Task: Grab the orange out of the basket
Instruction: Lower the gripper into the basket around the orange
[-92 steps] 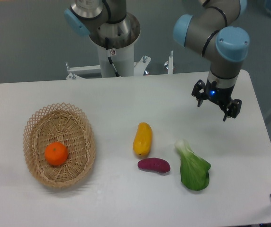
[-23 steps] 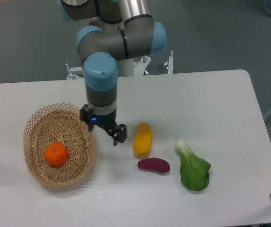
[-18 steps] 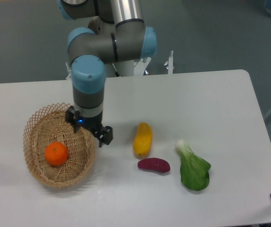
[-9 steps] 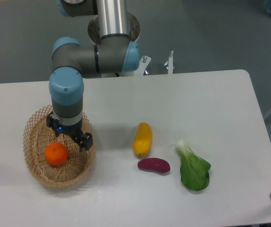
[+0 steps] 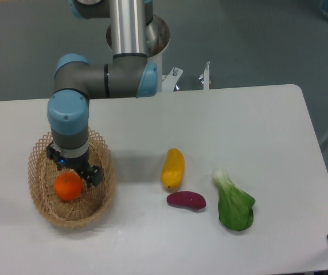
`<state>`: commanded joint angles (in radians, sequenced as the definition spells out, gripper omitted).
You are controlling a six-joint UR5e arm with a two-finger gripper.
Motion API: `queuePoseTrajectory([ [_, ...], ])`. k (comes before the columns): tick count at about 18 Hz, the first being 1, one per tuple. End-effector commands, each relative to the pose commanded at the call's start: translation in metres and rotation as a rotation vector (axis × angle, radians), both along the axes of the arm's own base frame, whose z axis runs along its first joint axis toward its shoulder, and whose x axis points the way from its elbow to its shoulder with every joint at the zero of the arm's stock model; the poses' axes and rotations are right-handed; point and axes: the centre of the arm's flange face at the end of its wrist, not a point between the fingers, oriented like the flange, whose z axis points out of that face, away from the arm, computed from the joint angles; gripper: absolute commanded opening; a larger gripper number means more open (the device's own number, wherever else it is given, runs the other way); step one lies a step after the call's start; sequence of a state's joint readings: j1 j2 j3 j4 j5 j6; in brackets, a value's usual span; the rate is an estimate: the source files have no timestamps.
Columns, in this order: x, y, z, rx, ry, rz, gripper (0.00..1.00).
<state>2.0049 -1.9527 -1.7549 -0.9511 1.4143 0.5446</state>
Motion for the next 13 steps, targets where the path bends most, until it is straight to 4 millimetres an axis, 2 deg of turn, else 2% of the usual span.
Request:
queuePoseTrajectory([
  [7,0.016,0.007,-0.015,-0.020,-0.008,-0.017,1.00],
  [13,0.021,0.014,-0.030,-0.020,0.006,-0.030,1.00],
])
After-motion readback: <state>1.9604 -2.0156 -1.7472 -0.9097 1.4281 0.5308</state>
